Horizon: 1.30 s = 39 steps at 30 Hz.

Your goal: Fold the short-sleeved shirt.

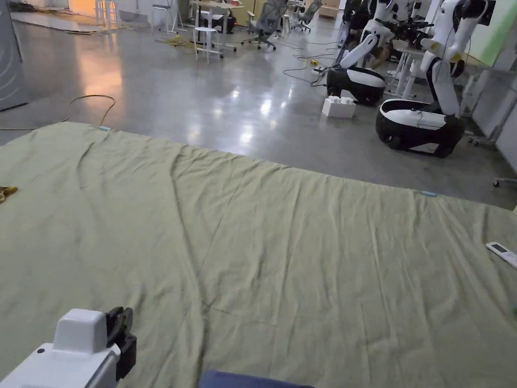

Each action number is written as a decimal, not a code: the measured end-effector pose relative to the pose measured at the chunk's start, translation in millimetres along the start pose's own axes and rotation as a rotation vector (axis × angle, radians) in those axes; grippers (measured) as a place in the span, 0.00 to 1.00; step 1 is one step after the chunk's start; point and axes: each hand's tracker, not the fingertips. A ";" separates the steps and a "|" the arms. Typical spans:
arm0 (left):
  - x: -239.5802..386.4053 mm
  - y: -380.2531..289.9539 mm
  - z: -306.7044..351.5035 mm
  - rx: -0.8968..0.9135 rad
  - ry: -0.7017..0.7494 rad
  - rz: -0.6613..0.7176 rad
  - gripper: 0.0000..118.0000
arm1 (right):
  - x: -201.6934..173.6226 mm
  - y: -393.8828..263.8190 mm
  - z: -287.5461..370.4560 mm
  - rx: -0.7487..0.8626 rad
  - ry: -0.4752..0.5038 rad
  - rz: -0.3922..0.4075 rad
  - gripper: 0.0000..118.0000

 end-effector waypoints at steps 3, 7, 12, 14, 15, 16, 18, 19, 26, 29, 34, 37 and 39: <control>-4.9 -13.2 -5.9 -0.090 -0.066 0.041 0.08 | 5.4 -10.2 -13.3 -0.065 -0.029 -0.027 0.00; -9.4 -25.6 -25.3 -0.241 -0.181 0.157 0.22 | 13.1 -22.3 -24.9 -0.099 -0.032 -0.026 0.00; -6.6 -34.2 -55.1 -0.409 -0.373 0.304 0.68 | 16.8 -17.8 -23.2 -0.109 -0.027 -0.049 0.00; -3.5 -38.8 -68.1 -0.471 -0.475 0.351 0.76 | 18.3 -16.9 -24.3 -0.121 -0.024 -0.059 0.00; -1.9 -42.1 -75.9 -0.506 -0.536 0.379 0.76 | 18.1 -16.4 -22.3 -0.122 -0.024 -0.061 0.00; 2.0 -45.6 -82.8 -0.548 -0.581 0.404 0.76 | 18.4 -16.3 -22.6 -0.126 -0.023 -0.061 0.00; 8.9 -54.1 -98.8 -0.643 -0.634 0.437 0.76 | 18.8 -16.0 -22.3 -0.129 -0.022 -0.062 0.00; 13.5 -58.3 -106.5 -0.690 -0.643 0.445 0.76 | 19.1 -15.8 -21.6 -0.131 -0.021 -0.066 0.00; 17.6 -90.6 -146.5 -0.822 -0.789 0.575 0.72 | 20.8 -16.6 -21.8 -0.132 -0.021 -0.073 0.00; 28.8 -75.4 -132.0 -0.828 -0.788 0.609 0.57 | 22.7 -19.8 -25.1 -0.134 -0.024 -0.073 0.00; 24.2 -76.4 -134.7 -0.844 -0.828 0.621 0.38 | 22.9 -21.3 -26.5 -0.133 -0.026 -0.070 0.00; -5.7 -85.0 -156.4 -0.844 -0.842 0.647 0.28 | 21.1 -22.0 -25.8 -0.129 -0.025 -0.058 0.00; -6.8 -86.2 -153.9 -0.828 -0.850 0.671 0.26 | 19.4 -23.0 -26.5 -0.128 -0.031 -0.048 0.00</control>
